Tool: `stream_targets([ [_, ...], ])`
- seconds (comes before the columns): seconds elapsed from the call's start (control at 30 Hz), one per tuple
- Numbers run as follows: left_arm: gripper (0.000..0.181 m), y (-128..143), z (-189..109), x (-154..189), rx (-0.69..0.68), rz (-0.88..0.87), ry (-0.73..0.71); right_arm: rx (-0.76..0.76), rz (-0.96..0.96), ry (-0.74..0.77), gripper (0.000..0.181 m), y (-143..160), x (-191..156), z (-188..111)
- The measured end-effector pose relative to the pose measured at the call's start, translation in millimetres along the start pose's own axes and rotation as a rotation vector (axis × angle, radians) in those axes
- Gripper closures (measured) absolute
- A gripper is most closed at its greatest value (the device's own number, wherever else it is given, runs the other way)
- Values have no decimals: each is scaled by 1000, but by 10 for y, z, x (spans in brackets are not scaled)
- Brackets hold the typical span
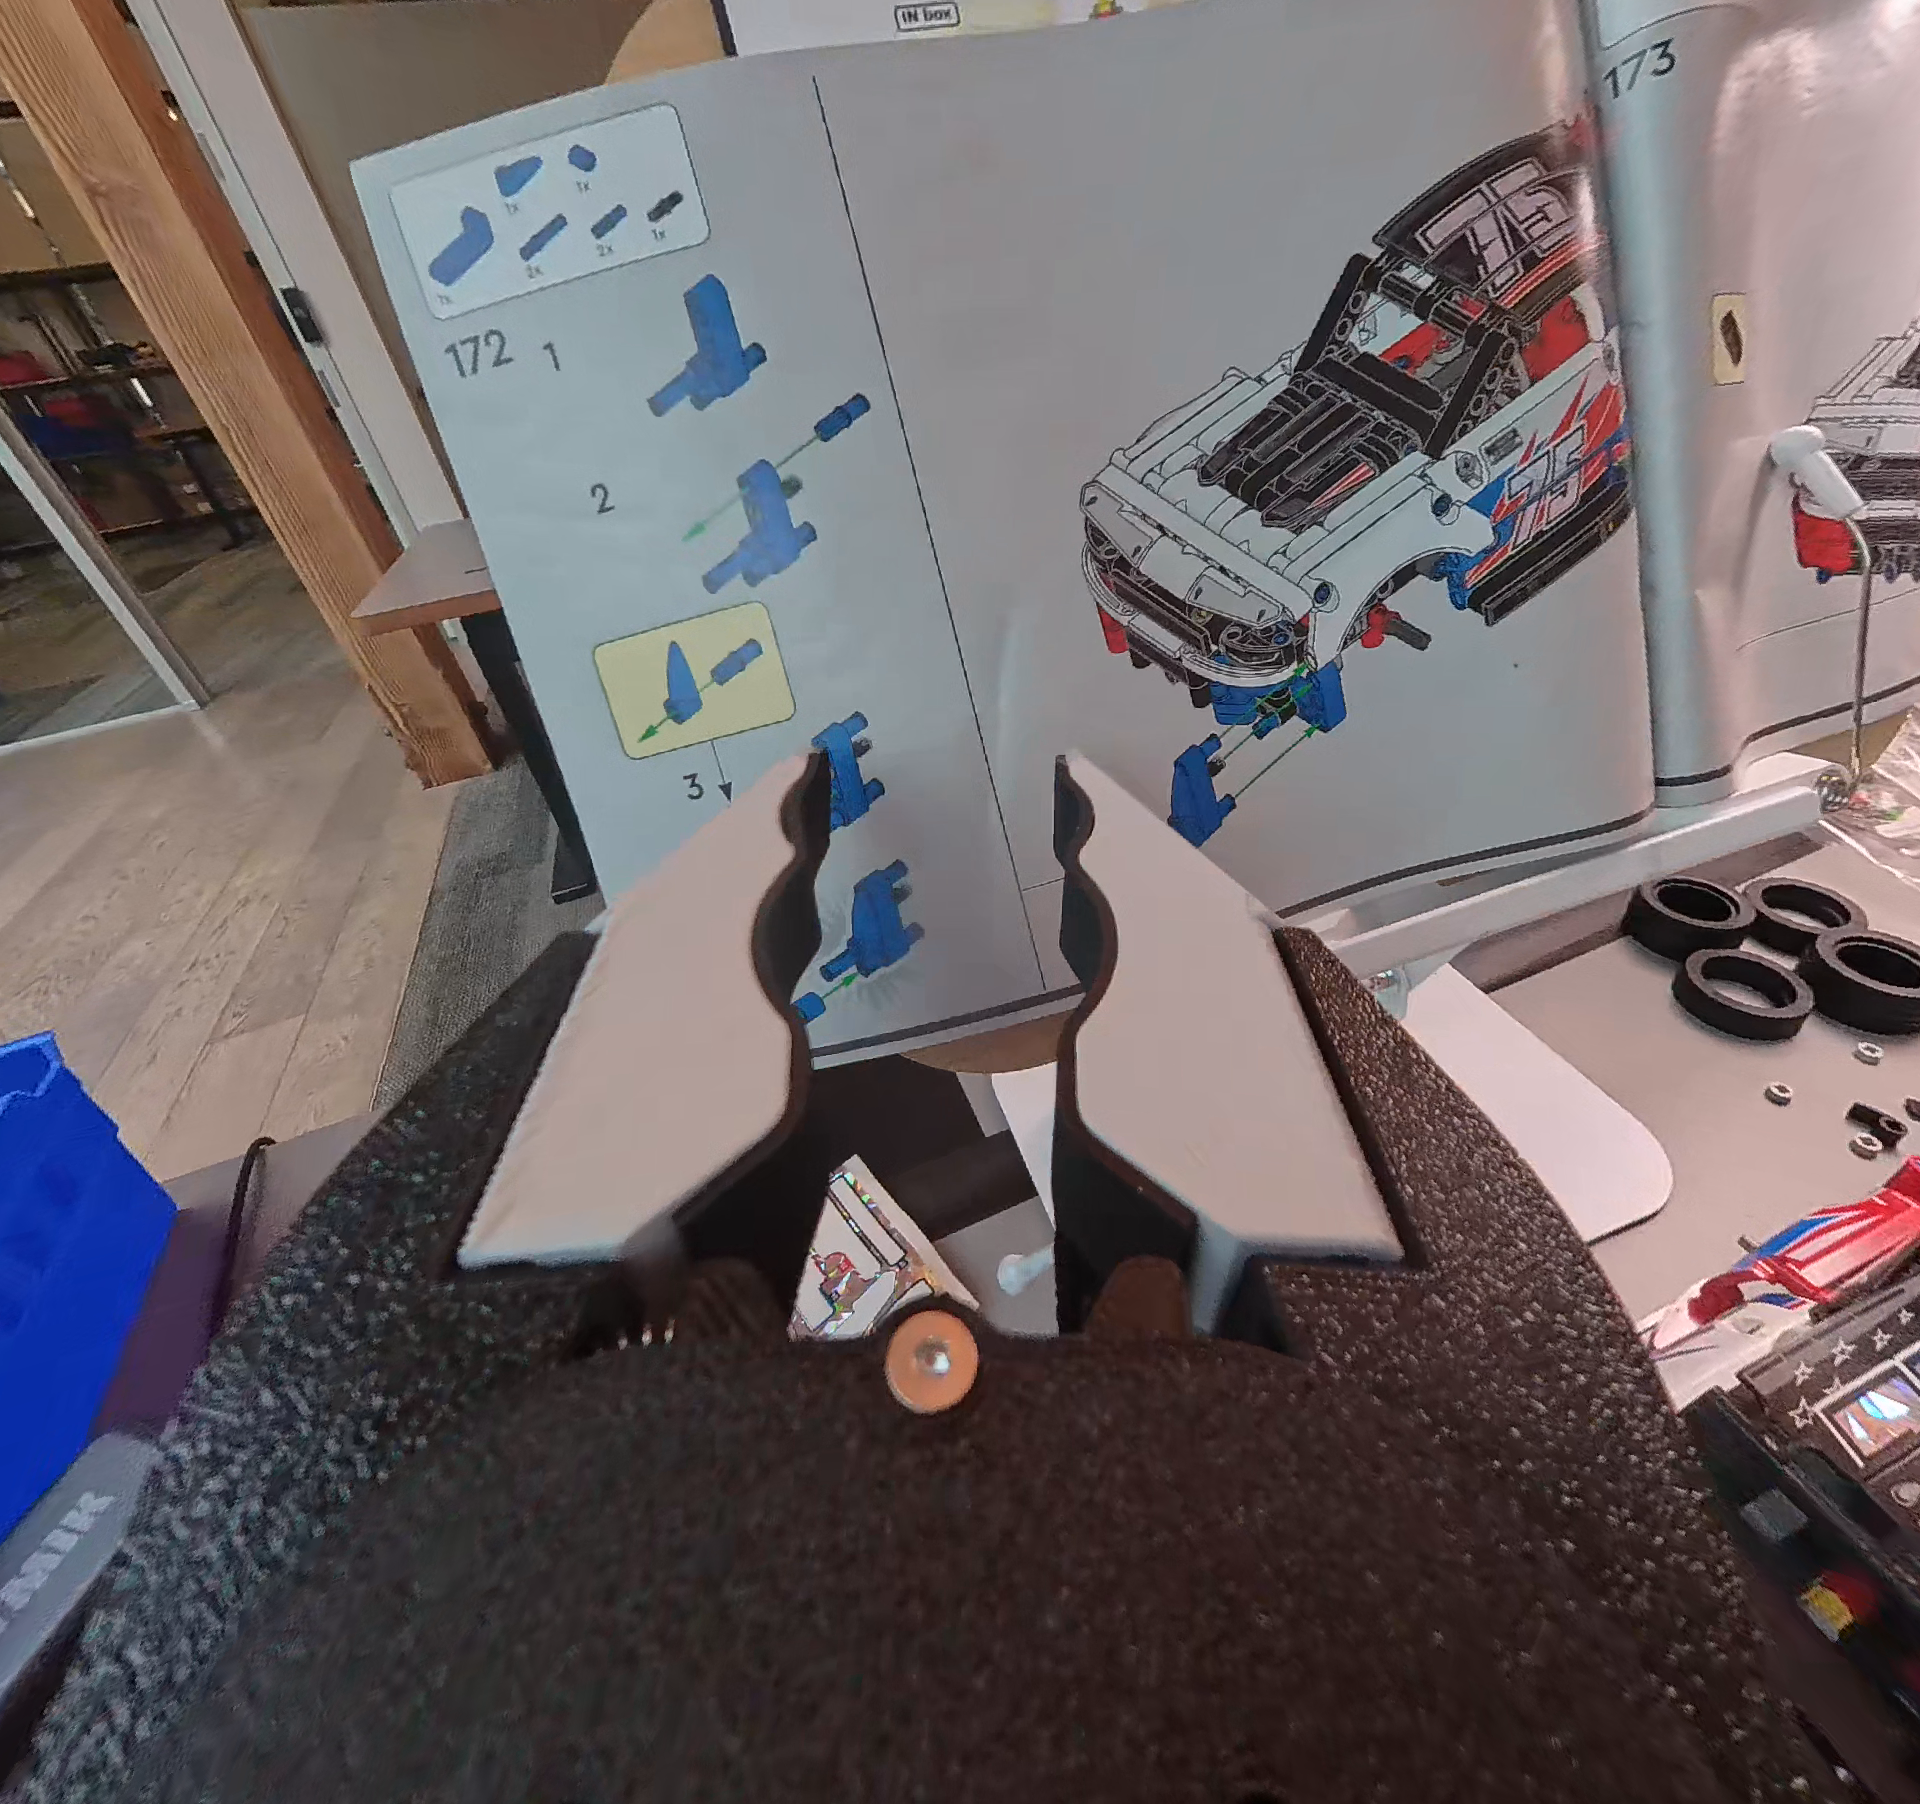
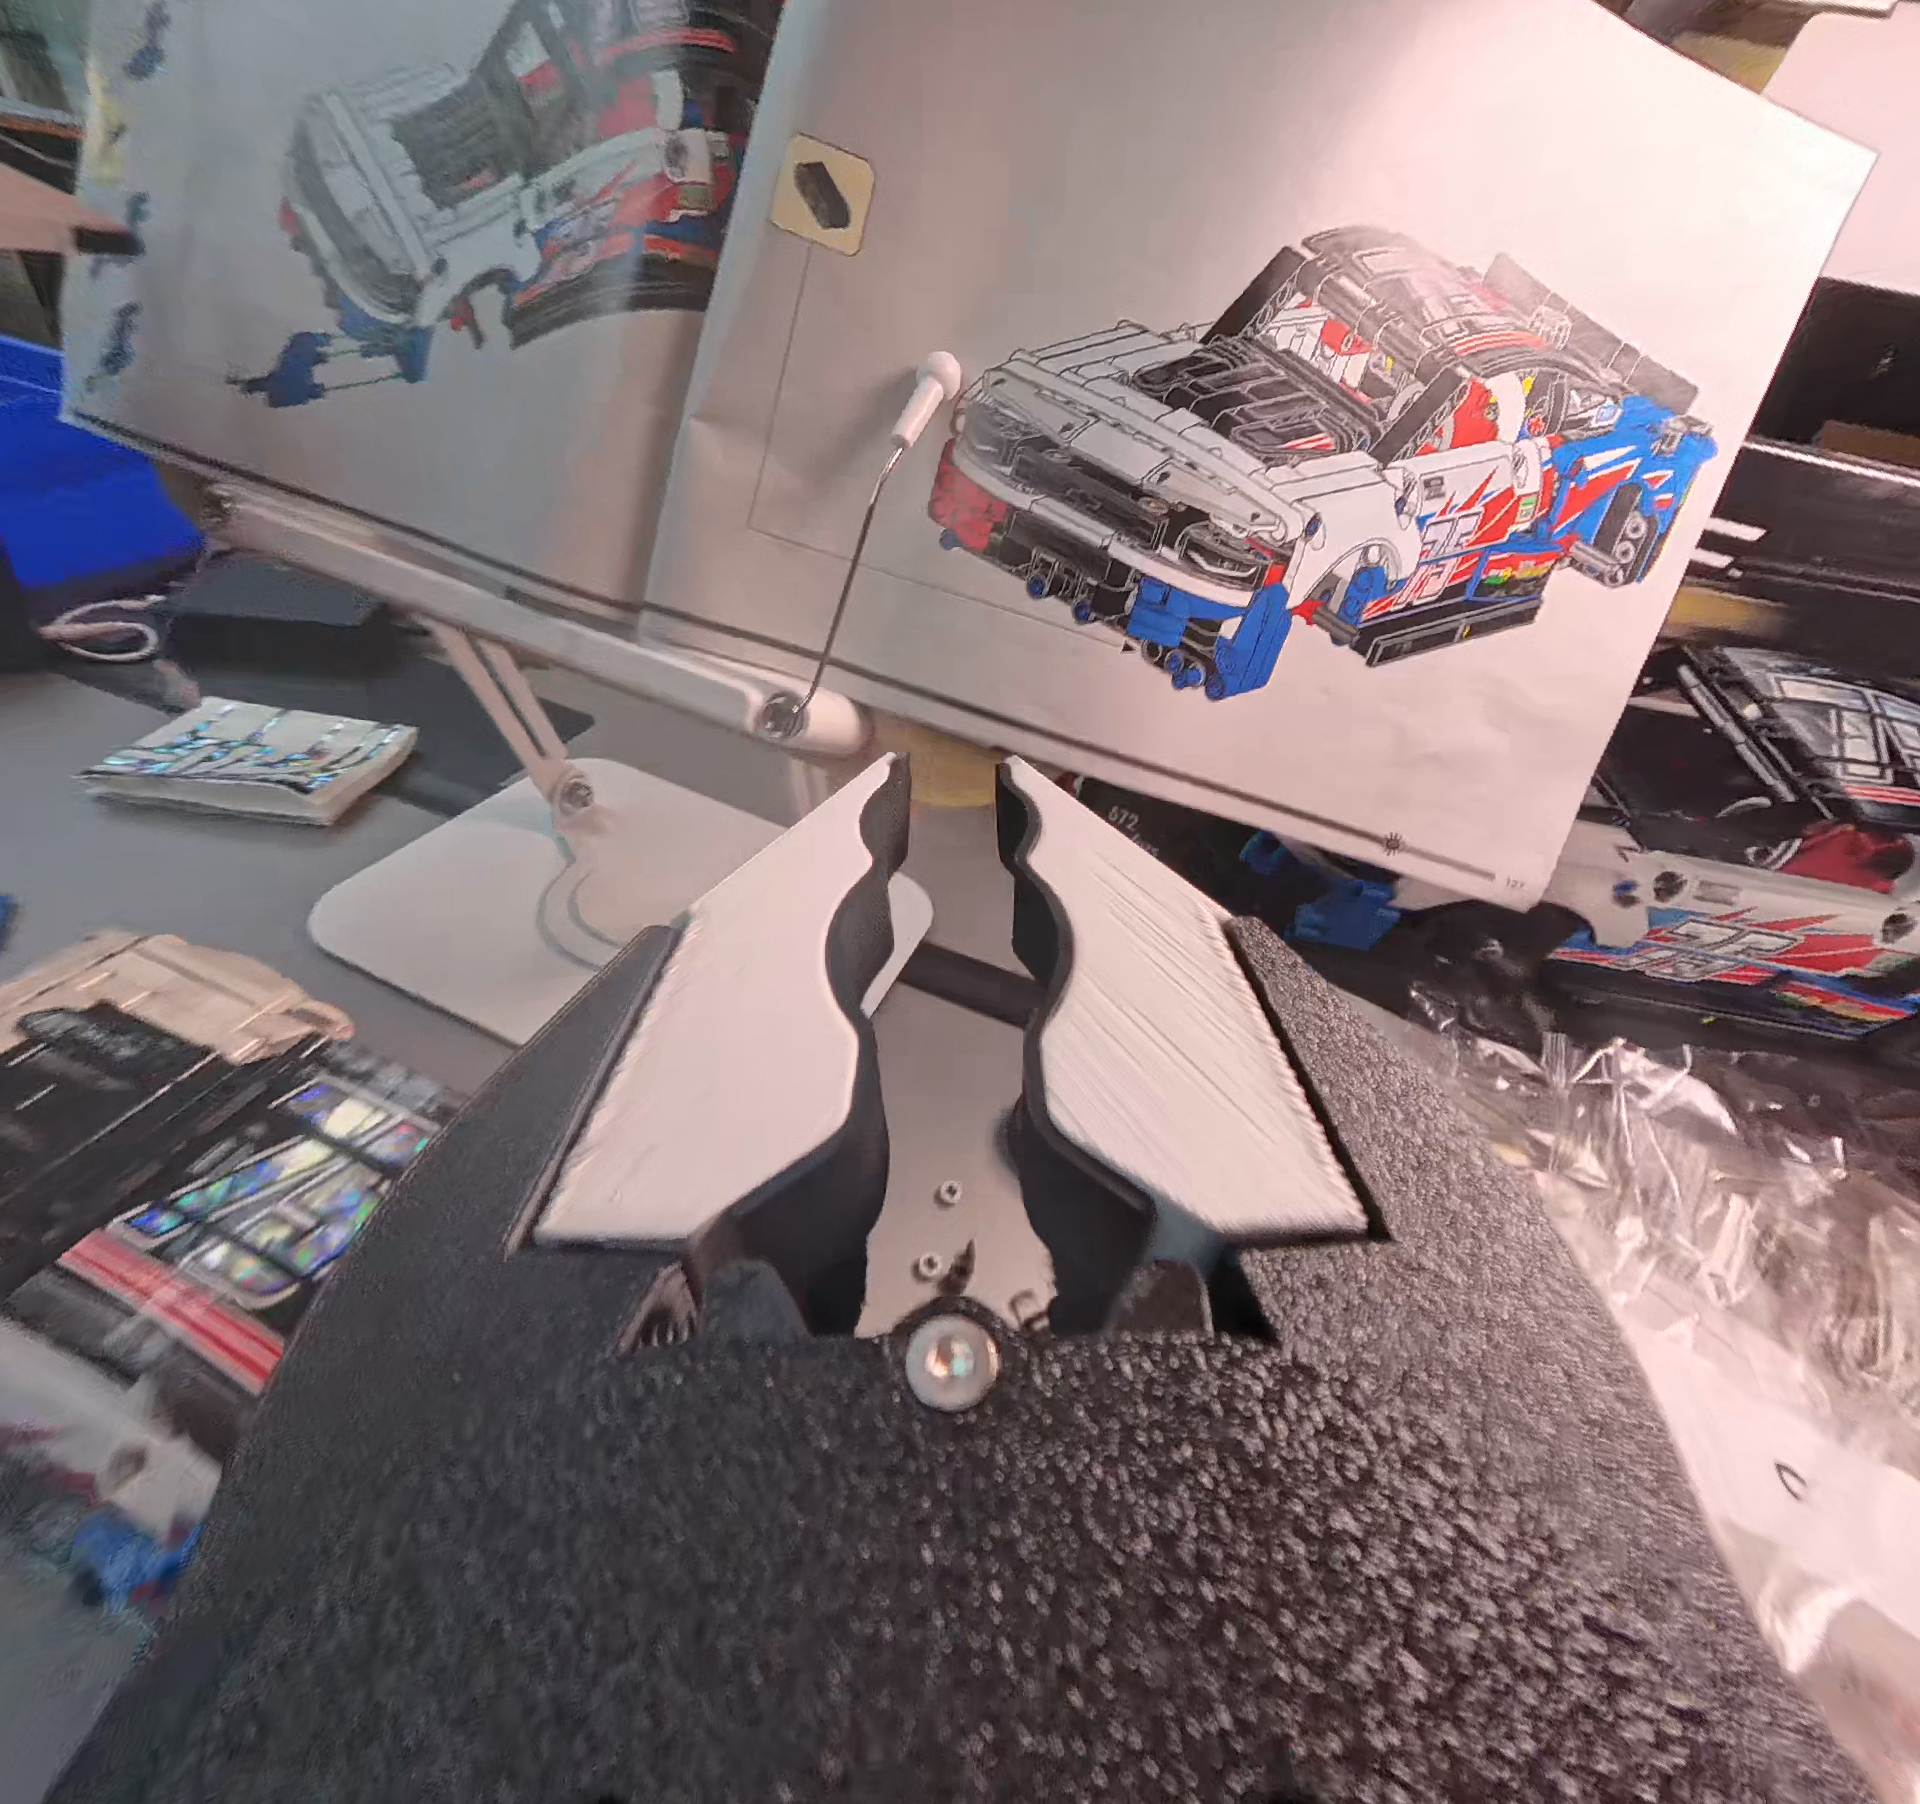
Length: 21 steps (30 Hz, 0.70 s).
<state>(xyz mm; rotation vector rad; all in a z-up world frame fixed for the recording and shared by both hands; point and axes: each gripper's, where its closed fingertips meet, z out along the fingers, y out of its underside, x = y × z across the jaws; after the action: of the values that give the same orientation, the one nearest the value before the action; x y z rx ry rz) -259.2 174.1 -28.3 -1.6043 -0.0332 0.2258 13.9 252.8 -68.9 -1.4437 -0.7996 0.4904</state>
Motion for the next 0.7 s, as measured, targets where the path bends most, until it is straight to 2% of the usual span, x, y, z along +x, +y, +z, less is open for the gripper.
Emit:
stream_targets([
  [0.17, 135, 31, 57, 99, -13, -16, 10, -42, 28, -75, 158, 263, -218, -475],
  [0.33, 126, 51, -70, 549, 0, 4, 127, -56, 71, -146, 151, 439, -425, -798],
  [0.47, 118, 88, -441, 987, 4, 59, 293, -92, -12, -216, 141, 573, -592, -906],
  [0.57, 114, 205, -796, 1186, -15, 74, 388, -128, -43, -268, 133, 715, -696, -913],
  [0.63, 114, 343, -1045, 1273, -34, 84, 437, -176, -80, -308, 123, 846, -791, -907],
  [0.7, 115, 529, -1294, 1322, -69, 104, 471, -208, -141, -332, 121, 943, -890, -903],
])
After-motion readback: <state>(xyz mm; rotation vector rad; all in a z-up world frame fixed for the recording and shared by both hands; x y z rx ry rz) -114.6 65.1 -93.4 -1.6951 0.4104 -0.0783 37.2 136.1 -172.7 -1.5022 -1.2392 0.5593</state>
